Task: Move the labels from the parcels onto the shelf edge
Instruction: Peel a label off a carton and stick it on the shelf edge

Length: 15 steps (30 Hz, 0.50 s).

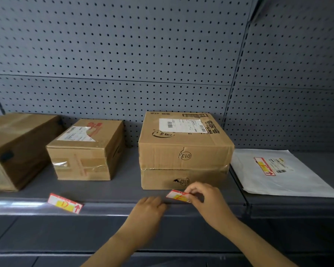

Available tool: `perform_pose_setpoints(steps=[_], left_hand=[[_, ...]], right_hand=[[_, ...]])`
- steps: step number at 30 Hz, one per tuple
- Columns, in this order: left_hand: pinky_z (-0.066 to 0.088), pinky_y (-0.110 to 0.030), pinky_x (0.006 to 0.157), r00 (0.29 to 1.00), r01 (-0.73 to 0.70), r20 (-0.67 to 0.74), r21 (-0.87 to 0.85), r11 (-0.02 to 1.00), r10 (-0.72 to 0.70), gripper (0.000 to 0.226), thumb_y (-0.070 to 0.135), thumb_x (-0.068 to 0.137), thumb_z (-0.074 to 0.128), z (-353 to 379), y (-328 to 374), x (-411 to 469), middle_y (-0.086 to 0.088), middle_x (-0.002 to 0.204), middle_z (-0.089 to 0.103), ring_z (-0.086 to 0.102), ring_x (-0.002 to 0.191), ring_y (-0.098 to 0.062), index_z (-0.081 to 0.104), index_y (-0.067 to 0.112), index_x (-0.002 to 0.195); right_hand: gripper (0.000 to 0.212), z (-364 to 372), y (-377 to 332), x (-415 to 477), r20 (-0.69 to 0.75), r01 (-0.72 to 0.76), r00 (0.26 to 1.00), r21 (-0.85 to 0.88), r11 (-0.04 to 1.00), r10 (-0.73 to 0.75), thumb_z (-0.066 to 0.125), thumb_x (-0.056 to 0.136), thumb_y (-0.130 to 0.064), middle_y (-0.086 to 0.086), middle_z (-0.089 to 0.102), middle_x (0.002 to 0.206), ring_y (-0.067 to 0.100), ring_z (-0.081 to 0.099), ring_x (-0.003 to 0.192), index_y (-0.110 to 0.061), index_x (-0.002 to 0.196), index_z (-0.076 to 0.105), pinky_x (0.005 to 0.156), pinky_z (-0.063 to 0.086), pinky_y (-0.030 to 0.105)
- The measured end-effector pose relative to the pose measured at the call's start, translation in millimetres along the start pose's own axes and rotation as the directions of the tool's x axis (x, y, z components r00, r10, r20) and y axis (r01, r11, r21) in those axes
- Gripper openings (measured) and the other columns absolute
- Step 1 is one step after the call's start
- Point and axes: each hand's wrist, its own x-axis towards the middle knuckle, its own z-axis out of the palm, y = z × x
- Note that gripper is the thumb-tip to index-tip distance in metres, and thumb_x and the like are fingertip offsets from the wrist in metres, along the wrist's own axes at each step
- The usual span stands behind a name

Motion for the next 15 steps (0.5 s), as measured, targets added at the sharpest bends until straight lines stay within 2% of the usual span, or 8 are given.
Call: perform_pose_setpoints(steps=[3,5,8,15], left_hand=[[0.035,-0.032,0.101,0.998,0.057,-0.025,-0.058,0.997,-0.059,0.040,0.016,0.089,0.051,3,2,0,0.000,0.130,0.052,0.049,0.116,-0.020,0.047,0.024,0.128],[0.031,-0.030,0.105,0.996,0.079,-0.025,-0.080,0.994,-0.082,0.040,0.018,0.092,0.048,2,5,2,0.003,0.135,0.047,0.044,0.120,-0.017,0.043,0.026,0.131],[0.030,-0.029,0.104,0.994,0.101,-0.028,-0.059,0.993,-0.103,0.039,0.016,0.092,0.048,1,8,4,0.001,0.136,0.046,0.042,0.120,-0.017,0.044,0.024,0.130],[0.025,-0.032,0.106,0.988,0.151,-0.011,-0.025,0.988,-0.152,0.048,0.016,0.091,0.047,6,15,-1,0.001,0.138,0.044,0.036,0.124,-0.019,0.035,0.027,0.137]], right_hand=[[0.013,2,-5,1,0.004,-0.001,1.000,0.042,0.999,0.001,0.067,0.085,-0.018,-0.014,0.068,0.092,-0.002,0.061,0.089,-0.029,0.091,0.064,0.073,0.053,0.018],[0.013,5,-7,1,0.006,0.002,1.000,0.051,0.999,-0.002,0.067,0.085,-0.016,-0.014,0.068,0.092,-0.003,0.061,0.088,-0.027,0.092,0.064,0.071,0.052,0.015],[0.017,10,-8,-1,0.007,0.016,1.000,0.074,0.997,-0.017,0.068,0.084,-0.013,-0.017,0.065,0.090,-0.004,0.060,0.087,-0.027,0.091,0.064,0.071,0.049,0.011],[0.015,7,-5,-2,-0.065,0.061,0.996,0.110,0.992,-0.055,0.069,0.082,-0.007,-0.013,0.065,0.089,0.001,0.061,0.087,-0.020,0.090,0.067,0.071,0.050,0.014]])
